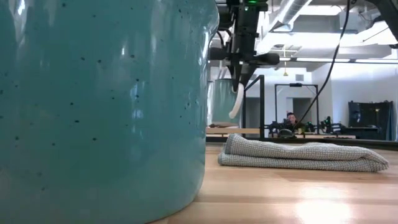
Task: Stack small to large cups/mugs on shelf
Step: Put the white mug on the shelf
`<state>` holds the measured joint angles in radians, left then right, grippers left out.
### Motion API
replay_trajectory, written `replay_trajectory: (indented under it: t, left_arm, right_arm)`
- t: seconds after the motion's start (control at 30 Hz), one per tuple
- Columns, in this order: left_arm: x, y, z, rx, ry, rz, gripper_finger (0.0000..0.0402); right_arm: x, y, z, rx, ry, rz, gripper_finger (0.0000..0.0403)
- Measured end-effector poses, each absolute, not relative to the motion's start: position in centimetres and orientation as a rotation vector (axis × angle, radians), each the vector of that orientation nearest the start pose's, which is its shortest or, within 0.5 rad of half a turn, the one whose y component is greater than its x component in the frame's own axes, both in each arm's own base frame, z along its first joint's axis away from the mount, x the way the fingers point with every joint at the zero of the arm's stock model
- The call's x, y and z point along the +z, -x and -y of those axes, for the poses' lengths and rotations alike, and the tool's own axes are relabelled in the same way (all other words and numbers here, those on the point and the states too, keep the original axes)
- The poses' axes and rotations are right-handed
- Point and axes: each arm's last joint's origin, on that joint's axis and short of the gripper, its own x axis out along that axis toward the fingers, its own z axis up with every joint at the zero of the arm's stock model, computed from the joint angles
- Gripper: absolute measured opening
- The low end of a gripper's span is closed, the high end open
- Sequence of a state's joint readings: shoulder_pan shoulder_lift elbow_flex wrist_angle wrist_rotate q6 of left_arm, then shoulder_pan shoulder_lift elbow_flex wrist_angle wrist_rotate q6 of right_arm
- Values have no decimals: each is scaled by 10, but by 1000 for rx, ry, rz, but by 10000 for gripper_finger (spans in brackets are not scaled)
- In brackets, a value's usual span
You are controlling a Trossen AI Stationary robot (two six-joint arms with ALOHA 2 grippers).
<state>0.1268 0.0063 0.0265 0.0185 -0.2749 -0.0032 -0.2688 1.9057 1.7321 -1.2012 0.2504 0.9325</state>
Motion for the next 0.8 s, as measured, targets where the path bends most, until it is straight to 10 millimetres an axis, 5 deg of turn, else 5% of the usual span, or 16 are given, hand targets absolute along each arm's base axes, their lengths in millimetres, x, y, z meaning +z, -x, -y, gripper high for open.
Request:
replay_trajectory:
  t: [0.8]
  left_arm:
    - [174,-94,-20,402,25,43,98]
  right_arm:
    - [276,-361,106,-1102,-785,-1042,64]
